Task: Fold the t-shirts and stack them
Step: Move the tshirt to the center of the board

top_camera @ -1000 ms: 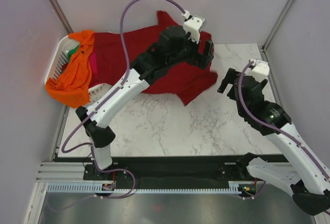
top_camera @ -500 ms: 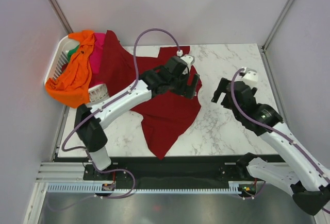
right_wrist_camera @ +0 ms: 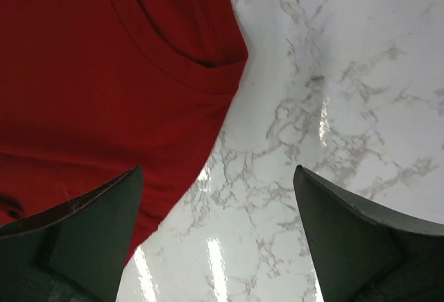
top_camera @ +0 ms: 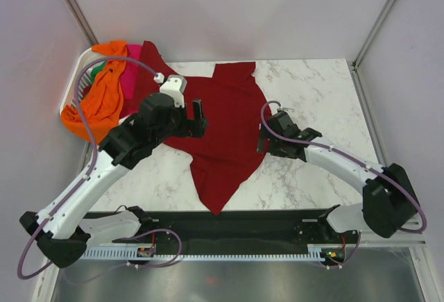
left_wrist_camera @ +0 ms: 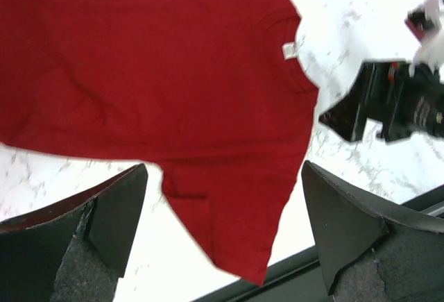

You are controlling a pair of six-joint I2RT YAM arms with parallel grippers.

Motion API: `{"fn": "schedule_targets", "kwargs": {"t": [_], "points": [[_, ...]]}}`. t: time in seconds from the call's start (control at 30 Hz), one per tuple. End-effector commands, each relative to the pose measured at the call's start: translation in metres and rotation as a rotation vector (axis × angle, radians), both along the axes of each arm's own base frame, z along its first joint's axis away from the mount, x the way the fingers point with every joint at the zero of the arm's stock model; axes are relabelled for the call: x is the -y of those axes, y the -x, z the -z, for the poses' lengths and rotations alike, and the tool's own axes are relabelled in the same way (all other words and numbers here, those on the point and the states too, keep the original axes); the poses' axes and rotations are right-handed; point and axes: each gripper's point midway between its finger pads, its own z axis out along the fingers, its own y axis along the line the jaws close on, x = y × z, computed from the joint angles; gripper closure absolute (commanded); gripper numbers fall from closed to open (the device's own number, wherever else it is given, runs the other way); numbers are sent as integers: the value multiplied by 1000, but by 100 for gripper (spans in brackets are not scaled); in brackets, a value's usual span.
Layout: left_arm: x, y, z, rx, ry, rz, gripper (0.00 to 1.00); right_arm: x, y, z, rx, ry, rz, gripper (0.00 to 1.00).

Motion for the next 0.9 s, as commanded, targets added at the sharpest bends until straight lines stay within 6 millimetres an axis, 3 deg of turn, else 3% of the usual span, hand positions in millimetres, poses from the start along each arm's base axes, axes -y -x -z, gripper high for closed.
{"fn": "schedule_targets", "kwargs": {"t": [0.0, 0.13, 0.2, 0.3, 0.4, 0.5, 0.53, 0.57, 0.6, 0.67, 0.87], "points": [[-27, 17, 22, -43, -30, -82, 0, -27, -29, 5, 24, -71, -31, 2], [-42, 35, 46, -83, -26, -108, 0, -32, -43, 31, -16, -39, -27, 2], [-46, 41, 49, -86, -8, -114, 0, -28, -53, 45, -43, -24, -12, 3], [-50, 48, 59, -106, -8, -118, 0, -26, -62, 61, -68, -38, -1, 10], [-54, 51, 64, -112, -18, -128, 0, -20, -71, 67, -74, -43, 13, 21], [-55, 51, 68, -120, -19, -137, 0, -12, -75, 72, -78, -39, 27, 41], [-55, 51, 70, -125, -22, -137, 1, -9, -76, 74, -84, -44, 33, 57], [-55, 51, 71, -127, -24, -139, 1, -7, -76, 75, -88, -49, 32, 65], [-55, 51, 72, -131, -25, -141, 1, -2, -76, 77, -94, -48, 43, 82], [-56, 51, 73, -133, -32, -145, 1, 4, -76, 77, -96, -58, 50, 97], [-55, 48, 68, -128, -33, -148, 1, 49, -84, 68, -73, -77, 131, 100]]}}
